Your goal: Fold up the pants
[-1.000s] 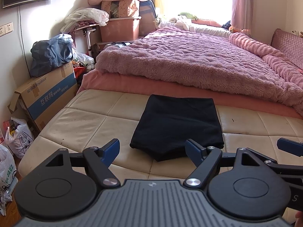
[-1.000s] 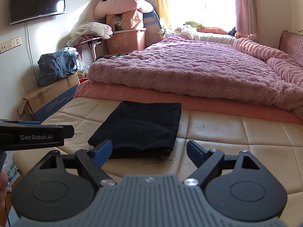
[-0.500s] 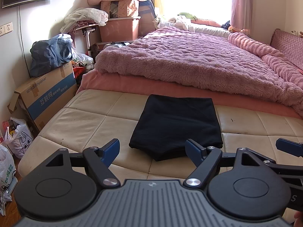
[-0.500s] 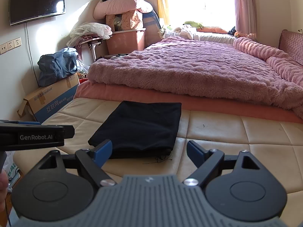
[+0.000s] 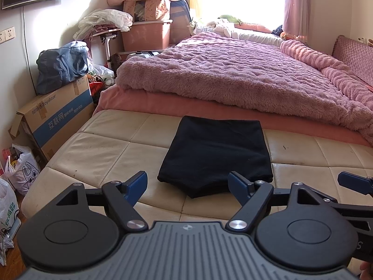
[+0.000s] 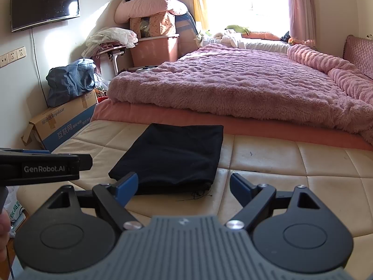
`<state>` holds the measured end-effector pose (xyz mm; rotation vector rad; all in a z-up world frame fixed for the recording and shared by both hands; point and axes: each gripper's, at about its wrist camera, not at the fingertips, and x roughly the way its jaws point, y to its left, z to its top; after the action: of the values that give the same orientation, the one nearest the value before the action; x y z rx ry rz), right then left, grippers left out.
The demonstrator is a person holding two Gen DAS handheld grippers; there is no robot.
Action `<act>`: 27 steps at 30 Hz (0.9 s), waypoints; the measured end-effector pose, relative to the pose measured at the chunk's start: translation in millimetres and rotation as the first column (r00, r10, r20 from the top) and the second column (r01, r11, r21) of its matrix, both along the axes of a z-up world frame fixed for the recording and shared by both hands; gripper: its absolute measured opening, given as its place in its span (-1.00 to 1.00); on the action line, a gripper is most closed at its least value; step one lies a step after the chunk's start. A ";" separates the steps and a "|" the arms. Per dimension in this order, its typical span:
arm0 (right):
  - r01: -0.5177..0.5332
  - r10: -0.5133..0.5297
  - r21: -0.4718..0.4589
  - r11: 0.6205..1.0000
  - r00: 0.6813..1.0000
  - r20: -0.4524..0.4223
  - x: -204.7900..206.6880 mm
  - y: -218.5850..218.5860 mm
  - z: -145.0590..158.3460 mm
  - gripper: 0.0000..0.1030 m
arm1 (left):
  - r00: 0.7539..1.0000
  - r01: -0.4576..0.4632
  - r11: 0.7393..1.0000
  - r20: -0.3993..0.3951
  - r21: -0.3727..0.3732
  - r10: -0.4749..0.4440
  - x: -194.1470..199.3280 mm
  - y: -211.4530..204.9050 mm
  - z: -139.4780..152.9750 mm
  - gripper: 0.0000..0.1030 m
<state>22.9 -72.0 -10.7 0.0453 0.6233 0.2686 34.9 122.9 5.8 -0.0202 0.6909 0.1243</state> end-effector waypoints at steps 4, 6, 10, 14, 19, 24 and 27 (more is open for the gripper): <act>0.001 -0.001 0.002 1.000 1.000 0.000 -0.1 -0.2 0.3 0.59 | 1.000 0.004 1.000 0.000 -0.006 -0.004 0.1 1.4 0.3 0.79; 0.002 -0.002 0.002 1.000 1.000 0.000 -0.2 0.5 -0.5 0.59 | 1.000 0.006 1.000 0.000 -0.010 -0.006 0.2 -0.2 0.1 0.79; 0.003 -0.003 0.003 1.000 1.000 0.000 -0.4 0.4 -0.4 0.59 | 1.000 0.003 1.000 0.001 -0.010 -0.003 0.1 -2.8 -0.4 0.79; 0.002 -0.002 0.003 1.000 1.000 0.000 -0.2 -0.1 -0.4 0.59 | 1.000 -0.002 1.000 -0.001 -0.019 0.002 -0.1 -4.6 -0.8 0.79; 0.004 -0.004 0.003 1.000 1.000 -0.001 -0.2 0.6 -0.6 0.59 | 1.000 -0.003 1.000 -0.001 -0.026 0.003 1.0 -0.2 0.2 0.79; 0.012 -0.012 0.005 1.000 1.000 -0.005 0.8 3.8 -2.4 0.59 | 1.000 -0.003 1.000 0.000 -0.026 0.003 0.6 0.5 0.6 0.79; 0.014 -0.014 0.004 1.000 1.000 -0.006 0.7 4.6 -2.1 0.59 | 1.000 -0.009 1.000 0.001 -0.025 0.009 0.0 1.2 1.4 0.79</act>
<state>23.7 -67.4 -12.8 0.0546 0.6286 0.2563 34.9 124.0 7.2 -0.0475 0.6914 0.1243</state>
